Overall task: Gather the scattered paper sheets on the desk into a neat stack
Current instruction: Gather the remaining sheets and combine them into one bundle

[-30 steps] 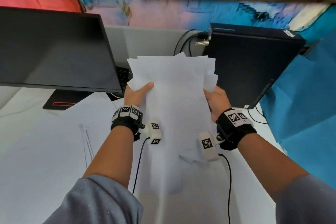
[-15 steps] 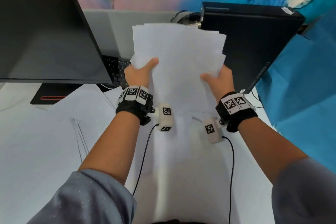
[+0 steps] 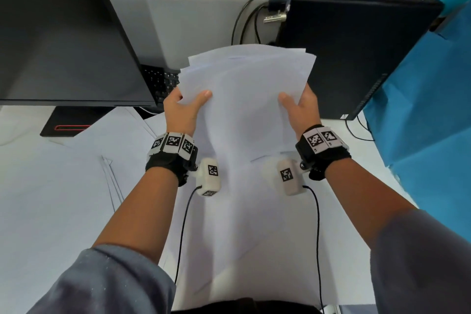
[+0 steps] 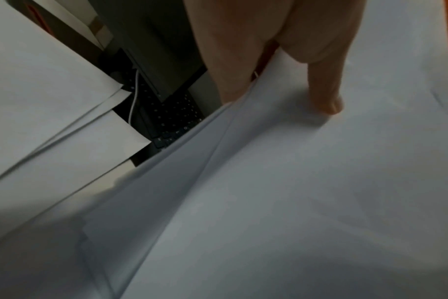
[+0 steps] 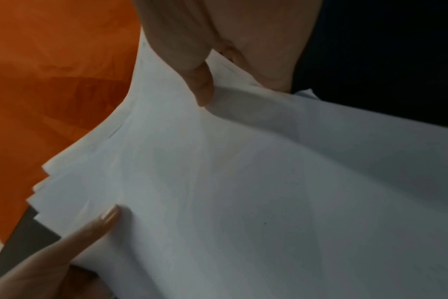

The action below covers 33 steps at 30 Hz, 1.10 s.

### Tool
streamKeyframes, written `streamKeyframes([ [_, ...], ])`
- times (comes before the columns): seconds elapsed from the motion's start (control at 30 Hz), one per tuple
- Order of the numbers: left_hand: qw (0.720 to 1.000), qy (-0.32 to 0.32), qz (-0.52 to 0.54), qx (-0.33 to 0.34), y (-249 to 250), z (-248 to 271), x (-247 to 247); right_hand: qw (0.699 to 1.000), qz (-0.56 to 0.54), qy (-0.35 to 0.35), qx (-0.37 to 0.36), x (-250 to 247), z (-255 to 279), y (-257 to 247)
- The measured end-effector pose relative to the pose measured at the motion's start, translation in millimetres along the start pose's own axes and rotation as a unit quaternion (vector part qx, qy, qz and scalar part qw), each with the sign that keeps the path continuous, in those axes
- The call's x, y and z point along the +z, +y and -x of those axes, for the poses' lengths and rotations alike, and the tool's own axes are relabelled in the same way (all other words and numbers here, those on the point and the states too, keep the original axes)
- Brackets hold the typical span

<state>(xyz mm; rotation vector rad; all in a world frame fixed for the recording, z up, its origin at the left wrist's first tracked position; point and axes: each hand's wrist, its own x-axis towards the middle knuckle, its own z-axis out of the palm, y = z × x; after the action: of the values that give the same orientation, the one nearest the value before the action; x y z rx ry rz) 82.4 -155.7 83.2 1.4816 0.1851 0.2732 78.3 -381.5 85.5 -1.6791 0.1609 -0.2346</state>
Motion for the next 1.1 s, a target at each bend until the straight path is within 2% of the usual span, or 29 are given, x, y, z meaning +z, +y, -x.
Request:
streamKeyframes([
  [0.13, 0.998, -0.021, -0.031, -0.041, -8.4, -2.7, -11.1, 1.0, 0.028, -0.003, 0.007, 2.7, -7.9, 4.8],
  [0.27, 0.992, -0.042, -0.084, -0.081, -24.7, -0.3, -18.9, 0.998, 0.025, -0.033, 0.052, 0.6, -9.3, 23.4],
  [0.37, 0.989, -0.027, -0.097, -0.111, -32.7, 2.7, -14.2, 0.995, 0.009, -0.053, 0.085, 4.5, -7.9, 34.1],
  [0.43, 0.991, 0.001, -0.08, -0.11, -35.2, 4.0, -7.6, 0.996, 0.015, -0.041, 0.075, 10.2, -5.7, 38.2],
  [0.53, 0.995, 0.036, -0.05, -0.08, -32.5, 3.6, 1.5, 0.999, 0.042, 0.005, 0.028, 14.3, -4.0, 35.5],
  [0.7, 0.996, 0.051, -0.076, 0.02, -2.1, -1.7, 14.1, 0.993, 0.08, 0.061, -0.067, 7.2, -13.7, 6.2],
  [0.87, 0.989, 0.045, -0.102, 0.102, 39.5, -14.6, 25.3, 0.977, 0.137, 0.063, -0.148, -3.1, -27.6, -43.1],
  [0.97, 0.984, 0.06, -0.125, 0.114, 54.6, -23.0, 29.5, 0.972, 0.165, 0.044, -0.161, -1.4, -33.5, -61.0],
  [1.1, 0.974, 0.04, -0.202, 0.09, 60.1, -24.6, 30.7, 0.973, 0.195, 0.031, -0.119, 0.6, -35.2, -63.7],
])
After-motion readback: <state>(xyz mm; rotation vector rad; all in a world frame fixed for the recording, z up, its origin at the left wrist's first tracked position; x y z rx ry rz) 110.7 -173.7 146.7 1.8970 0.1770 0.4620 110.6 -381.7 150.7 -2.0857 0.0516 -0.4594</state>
